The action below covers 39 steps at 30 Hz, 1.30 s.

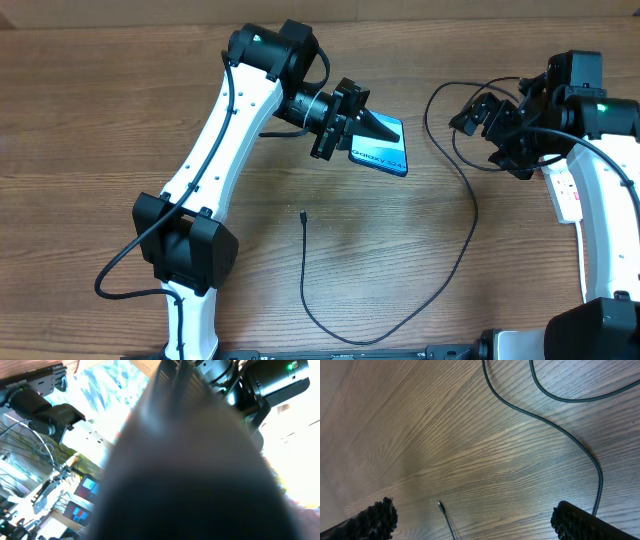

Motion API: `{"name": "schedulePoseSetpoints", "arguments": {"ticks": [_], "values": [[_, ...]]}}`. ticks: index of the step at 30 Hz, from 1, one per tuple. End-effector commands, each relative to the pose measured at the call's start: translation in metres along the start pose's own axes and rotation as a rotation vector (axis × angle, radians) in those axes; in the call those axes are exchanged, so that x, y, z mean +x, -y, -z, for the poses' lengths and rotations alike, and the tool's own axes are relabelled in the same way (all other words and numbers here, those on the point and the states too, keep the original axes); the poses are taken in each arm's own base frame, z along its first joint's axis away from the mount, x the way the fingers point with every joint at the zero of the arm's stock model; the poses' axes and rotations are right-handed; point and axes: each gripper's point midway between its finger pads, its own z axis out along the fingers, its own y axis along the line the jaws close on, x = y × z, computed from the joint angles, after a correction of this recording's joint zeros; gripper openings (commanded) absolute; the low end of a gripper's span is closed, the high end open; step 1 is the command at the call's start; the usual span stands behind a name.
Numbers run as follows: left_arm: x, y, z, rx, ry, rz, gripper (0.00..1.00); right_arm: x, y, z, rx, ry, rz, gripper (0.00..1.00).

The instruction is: Plug charger to phone and switch on socket

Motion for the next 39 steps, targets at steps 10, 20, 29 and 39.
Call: {"name": "schedulePoseSetpoints", "arguments": {"ticks": [10, 20, 29, 39], "values": [[0.010, 0.007, -0.004, 0.023, -0.033, 0.102, 0.04, -0.003, -0.003, 0.004, -0.001, 0.020, 0.018, 1.00], [0.002, -0.004, -0.004, -0.039, 0.025, 0.276, 0.04, -0.003, -0.003, 0.004, -0.001, 0.020, 0.018, 1.00], [0.001, -0.005, -0.004, -0.041, 0.028, 0.282, 0.04, -0.003, -0.003, 0.004, -0.001, 0.020, 0.018, 1.00], [0.002, -0.005, -0.005, -0.041, 0.022, 0.226, 0.04, -0.003, -0.003, 0.004, -0.001, 0.020, 0.018, 1.00]]}}
